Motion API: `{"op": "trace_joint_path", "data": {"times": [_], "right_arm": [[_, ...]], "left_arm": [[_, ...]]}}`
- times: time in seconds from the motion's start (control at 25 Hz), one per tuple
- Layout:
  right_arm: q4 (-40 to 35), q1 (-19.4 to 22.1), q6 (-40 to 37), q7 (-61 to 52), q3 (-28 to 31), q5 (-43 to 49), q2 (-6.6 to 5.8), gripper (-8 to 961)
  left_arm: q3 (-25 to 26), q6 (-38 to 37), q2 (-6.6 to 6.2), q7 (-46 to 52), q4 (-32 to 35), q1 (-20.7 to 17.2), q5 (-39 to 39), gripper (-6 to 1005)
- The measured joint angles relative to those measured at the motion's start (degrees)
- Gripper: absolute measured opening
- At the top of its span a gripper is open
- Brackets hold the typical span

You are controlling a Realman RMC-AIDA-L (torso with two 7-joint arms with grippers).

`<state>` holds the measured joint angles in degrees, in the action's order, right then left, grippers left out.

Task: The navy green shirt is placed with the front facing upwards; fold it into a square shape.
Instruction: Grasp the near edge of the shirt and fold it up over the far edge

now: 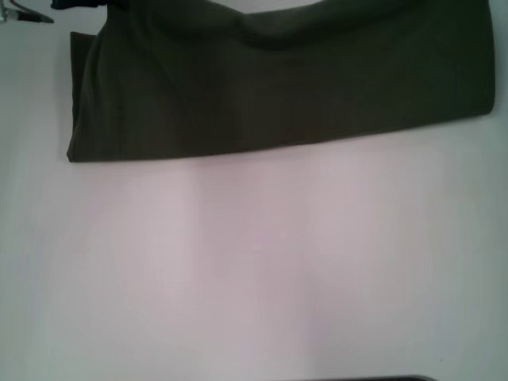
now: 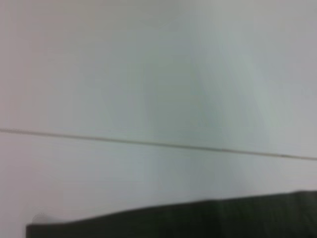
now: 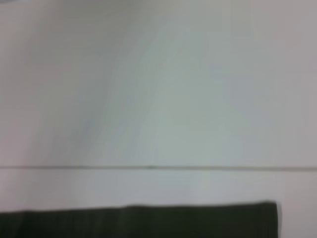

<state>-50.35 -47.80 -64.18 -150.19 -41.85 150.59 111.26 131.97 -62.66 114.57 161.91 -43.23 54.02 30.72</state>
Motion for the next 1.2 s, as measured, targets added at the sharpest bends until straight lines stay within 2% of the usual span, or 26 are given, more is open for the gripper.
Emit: {"op": "trace_joint_path", "data": {"times": [0.08, 0.24, 0.32, 0.64, 0.92, 1.2], "right_arm": [[0.41, -0.21, 3.26, 0.04, -0.89, -0.23, 0.61, 19], [1.37, -0.21, 9.72, 0.78, -2.55, -0.26, 2.67, 18], [2.92, -0.14, 12.46, 0.87, -3.86, -0.13, 3.23, 18], [10.43, -0.34, 21.91, 1.47, -6.19, -0.12, 3.54, 17], [10.98, -0.60, 26.08, 1.48, -6.79, -0.35, 4.02, 18], [11.07, -1.08, 26.69, 1.48, -7.88, -0.18, 4.42, 19]], "left_arm": [[0.01, 1.35, 0.09, 0.05, 0.26, 0.25, -0.02, 31], [-0.14, 4.93, 0.44, 0.09, 2.04, 0.97, -0.02, 32], [-0.17, 7.11, 0.75, -0.10, 3.14, 1.21, -0.01, 32], [-0.56, 14.11, 1.68, -0.60, 6.82, 1.60, -0.01, 35], [-1.08, 15.83, 1.71, -0.32, 7.52, 1.74, -0.04, 37], [-0.97, 15.77, 2.21, -0.60, 7.52, 1.49, 0.42, 39]]}}
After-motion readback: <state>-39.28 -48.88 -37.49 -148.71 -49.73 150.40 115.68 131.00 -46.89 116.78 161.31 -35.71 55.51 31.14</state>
